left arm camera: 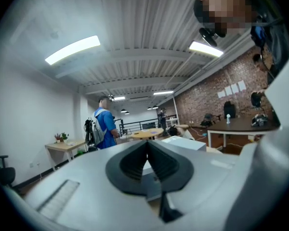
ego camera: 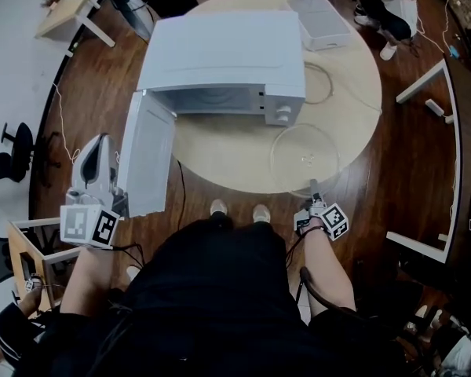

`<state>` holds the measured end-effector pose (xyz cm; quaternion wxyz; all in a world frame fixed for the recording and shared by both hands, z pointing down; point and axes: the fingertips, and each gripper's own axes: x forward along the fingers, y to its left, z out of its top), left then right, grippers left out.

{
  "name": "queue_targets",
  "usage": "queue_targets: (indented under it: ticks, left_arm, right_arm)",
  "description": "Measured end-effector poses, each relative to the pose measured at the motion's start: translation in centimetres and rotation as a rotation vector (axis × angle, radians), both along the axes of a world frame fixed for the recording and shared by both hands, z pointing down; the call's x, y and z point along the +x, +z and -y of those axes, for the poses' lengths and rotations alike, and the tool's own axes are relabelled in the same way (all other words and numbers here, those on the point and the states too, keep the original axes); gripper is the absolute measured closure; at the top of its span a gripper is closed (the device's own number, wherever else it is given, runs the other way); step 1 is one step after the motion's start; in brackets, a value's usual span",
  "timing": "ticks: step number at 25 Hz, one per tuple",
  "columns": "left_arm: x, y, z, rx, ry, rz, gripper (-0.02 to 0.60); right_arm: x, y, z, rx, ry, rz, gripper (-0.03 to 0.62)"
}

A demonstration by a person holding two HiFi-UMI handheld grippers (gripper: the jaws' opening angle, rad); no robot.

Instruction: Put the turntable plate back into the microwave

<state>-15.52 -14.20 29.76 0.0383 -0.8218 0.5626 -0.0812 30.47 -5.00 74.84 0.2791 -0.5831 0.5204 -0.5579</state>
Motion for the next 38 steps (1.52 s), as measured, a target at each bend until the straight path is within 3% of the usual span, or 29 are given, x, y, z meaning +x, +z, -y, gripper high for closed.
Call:
queue_targets:
  ticks: [7,10,18,27,38]
  left_arm:
    - [-1.3,2.2,0.5,-0.054,-0.024,-0.043,0.575]
    - [-0.9,2.8,0.7,-0.067,-0.010,-0.048,0.575]
    - [1.3,2.9,1.9,-0.082,0.062,-0.044,0.575]
    - [2.7,2.7,2.2,-0.070,0.110,-0.055,0.575]
    - [0.1,2.6,2.3,-0.037,0.070,-0.097,0.575]
  right_arm:
    - [0.5,-0.5,-0.7,0.031,0.052,0.036,0.481]
    - [0.9,-1.8,-1.6,0.077,0.100,0.079,0.541]
    - [-0.2,-5.5,-1.9,0.235,0.118,0.157,0.568]
    - [-4.3,-8.2,-2.8,0.316,-0.008,0.246,0.566]
    - [-12.0,-10.5,1.2,0.339,-0.199,0.305,0.566]
